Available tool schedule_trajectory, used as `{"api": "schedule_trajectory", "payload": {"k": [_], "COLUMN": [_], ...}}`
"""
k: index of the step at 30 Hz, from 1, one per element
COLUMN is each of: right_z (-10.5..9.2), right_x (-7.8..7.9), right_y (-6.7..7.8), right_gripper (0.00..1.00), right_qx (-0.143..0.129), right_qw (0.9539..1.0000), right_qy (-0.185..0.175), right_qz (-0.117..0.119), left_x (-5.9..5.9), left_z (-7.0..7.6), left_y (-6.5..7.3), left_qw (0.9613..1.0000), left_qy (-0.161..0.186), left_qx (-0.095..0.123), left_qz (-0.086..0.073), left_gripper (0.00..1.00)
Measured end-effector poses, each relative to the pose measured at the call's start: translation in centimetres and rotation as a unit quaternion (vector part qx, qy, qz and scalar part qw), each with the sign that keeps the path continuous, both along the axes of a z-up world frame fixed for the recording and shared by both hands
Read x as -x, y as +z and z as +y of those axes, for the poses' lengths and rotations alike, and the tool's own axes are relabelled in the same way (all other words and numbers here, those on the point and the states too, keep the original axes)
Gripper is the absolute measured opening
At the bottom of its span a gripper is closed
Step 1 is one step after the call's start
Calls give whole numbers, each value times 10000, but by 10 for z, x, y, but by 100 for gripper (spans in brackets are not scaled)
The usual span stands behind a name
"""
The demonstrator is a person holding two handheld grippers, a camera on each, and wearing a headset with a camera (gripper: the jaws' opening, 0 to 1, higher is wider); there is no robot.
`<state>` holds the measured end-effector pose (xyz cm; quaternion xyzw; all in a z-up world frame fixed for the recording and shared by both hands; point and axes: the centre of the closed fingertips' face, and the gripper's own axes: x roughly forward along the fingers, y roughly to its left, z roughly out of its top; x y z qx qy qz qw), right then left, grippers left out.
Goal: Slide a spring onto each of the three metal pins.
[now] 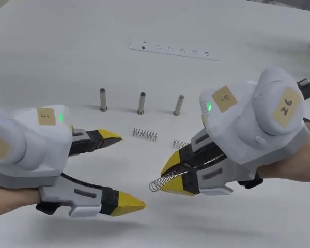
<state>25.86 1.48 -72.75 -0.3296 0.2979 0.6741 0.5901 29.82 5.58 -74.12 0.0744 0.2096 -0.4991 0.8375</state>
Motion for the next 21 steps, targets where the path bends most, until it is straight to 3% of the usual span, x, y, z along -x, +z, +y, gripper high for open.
{"api": "schedule_trajectory", "payload": {"k": [2, 3, 10, 21], "right_z": [0, 0, -1, -3], "right_x": [0, -1, -2, -3], "right_y": [0, 0, 0, -3], "right_gripper": [8, 8, 8, 8], "right_qx": [13, 21, 79, 173], "right_qw": [10000, 10000, 9999, 9997], "right_qy": [17, 25, 91, 198], "right_qz": [-7, -10, -26, -4], "left_x": [-8, -9, -26, -34], "left_z": [10, 12, 40, 67], "left_y": [3, 4, 6, 4], "left_qw": [9996, 9994, 9957, 9912], "left_qy": [255, 326, 924, 1318], "left_qx": [-13, 43, -4, -69], "left_qz": [-141, -85, -122, -116], "left_gripper": [77, 80, 97, 98]}}
